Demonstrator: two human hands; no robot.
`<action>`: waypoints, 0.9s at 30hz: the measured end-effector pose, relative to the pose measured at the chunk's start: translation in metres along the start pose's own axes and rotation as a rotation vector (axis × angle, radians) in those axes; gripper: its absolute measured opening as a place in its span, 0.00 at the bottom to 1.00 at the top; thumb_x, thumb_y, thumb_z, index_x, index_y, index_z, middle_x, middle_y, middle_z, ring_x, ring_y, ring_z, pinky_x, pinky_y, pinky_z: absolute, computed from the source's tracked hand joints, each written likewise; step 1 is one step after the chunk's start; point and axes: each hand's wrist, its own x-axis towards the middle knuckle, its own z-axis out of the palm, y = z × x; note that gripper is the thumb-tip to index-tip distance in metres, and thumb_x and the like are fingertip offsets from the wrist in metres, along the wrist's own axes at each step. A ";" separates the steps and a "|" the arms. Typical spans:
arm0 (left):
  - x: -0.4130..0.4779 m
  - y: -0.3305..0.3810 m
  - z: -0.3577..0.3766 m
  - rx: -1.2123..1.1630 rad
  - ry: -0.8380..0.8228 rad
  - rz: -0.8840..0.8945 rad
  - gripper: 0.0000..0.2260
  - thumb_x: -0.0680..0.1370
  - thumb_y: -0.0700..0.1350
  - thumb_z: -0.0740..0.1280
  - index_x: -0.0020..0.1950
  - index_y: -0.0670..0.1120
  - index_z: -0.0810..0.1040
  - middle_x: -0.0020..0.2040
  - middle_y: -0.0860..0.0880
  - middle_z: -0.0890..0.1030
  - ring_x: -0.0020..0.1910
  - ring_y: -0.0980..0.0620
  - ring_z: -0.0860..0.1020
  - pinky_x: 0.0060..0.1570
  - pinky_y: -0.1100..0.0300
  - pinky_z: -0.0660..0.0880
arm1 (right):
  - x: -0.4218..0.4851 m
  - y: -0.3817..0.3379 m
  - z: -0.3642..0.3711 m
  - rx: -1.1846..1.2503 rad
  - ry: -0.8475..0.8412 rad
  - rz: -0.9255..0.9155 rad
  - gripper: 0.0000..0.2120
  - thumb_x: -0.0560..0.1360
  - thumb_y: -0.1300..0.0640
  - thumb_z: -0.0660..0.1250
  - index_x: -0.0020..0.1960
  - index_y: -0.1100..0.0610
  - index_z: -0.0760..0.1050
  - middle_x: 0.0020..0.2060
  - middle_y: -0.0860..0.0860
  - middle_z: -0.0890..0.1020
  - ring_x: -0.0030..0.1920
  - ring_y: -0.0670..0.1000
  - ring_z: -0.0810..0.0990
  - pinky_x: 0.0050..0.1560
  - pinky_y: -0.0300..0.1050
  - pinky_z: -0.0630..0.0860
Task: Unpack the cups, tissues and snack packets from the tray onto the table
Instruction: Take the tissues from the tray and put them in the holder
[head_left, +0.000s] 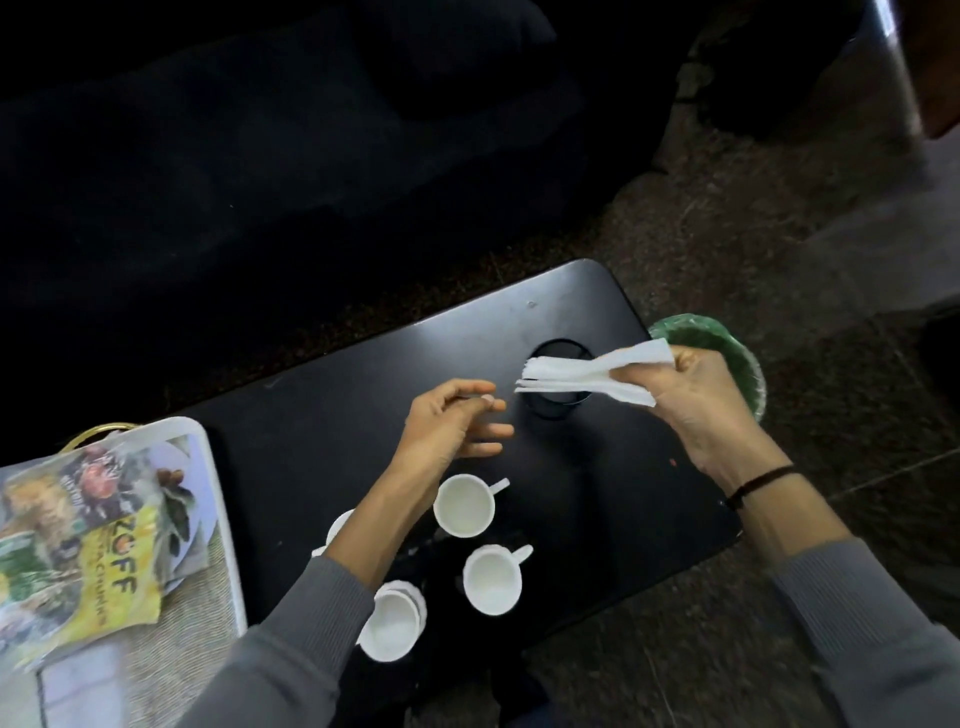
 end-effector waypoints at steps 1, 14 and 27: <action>0.001 -0.001 0.002 0.010 -0.003 -0.006 0.07 0.81 0.37 0.67 0.58 0.42 0.81 0.50 0.43 0.87 0.40 0.46 0.88 0.34 0.58 0.83 | 0.005 -0.001 -0.004 -0.081 0.030 -0.025 0.05 0.71 0.60 0.76 0.44 0.53 0.88 0.40 0.51 0.89 0.46 0.53 0.87 0.50 0.49 0.82; 0.015 -0.012 0.003 0.009 0.034 -0.037 0.08 0.81 0.38 0.66 0.57 0.45 0.82 0.50 0.46 0.88 0.40 0.47 0.88 0.33 0.59 0.83 | 0.039 -0.010 0.034 -0.719 -0.027 -0.287 0.05 0.73 0.63 0.65 0.43 0.60 0.80 0.35 0.58 0.85 0.42 0.59 0.85 0.46 0.50 0.82; 0.020 -0.012 0.007 0.028 0.058 -0.048 0.07 0.81 0.39 0.66 0.57 0.45 0.81 0.50 0.46 0.88 0.41 0.46 0.87 0.31 0.59 0.81 | 0.040 -0.009 0.038 -0.750 0.002 -0.288 0.07 0.74 0.56 0.70 0.51 0.55 0.78 0.46 0.55 0.83 0.49 0.58 0.82 0.50 0.57 0.81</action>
